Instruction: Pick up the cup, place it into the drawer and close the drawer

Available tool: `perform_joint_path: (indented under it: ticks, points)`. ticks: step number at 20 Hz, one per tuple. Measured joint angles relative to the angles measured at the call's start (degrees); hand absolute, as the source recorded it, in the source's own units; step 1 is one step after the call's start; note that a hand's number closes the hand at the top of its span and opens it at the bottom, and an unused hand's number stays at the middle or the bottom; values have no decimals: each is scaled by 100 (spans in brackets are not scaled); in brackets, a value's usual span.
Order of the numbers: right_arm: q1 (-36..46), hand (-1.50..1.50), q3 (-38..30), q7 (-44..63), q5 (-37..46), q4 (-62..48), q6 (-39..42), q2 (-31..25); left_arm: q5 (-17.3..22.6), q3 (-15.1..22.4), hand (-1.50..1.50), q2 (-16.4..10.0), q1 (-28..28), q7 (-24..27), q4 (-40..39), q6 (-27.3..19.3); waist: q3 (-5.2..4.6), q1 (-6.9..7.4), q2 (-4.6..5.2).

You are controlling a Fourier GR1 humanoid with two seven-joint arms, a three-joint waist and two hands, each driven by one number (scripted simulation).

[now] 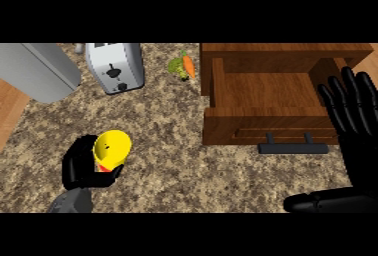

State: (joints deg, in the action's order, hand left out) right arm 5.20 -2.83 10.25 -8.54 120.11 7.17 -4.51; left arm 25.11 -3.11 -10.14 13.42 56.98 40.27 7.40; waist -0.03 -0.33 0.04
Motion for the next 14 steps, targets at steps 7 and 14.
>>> perform_joint_path:
  ticks: [7,14]
  points:
    - [-68,-150,-166,-41,-134,-51,105,-96,-75,299,150,-138,10,-463,1008,325,6,48,-16]
    - [-52,-150,-118,30,-118,-54,67,-58,-78,705,150,-28,97,-1773,2740,-41,9,66,-25]
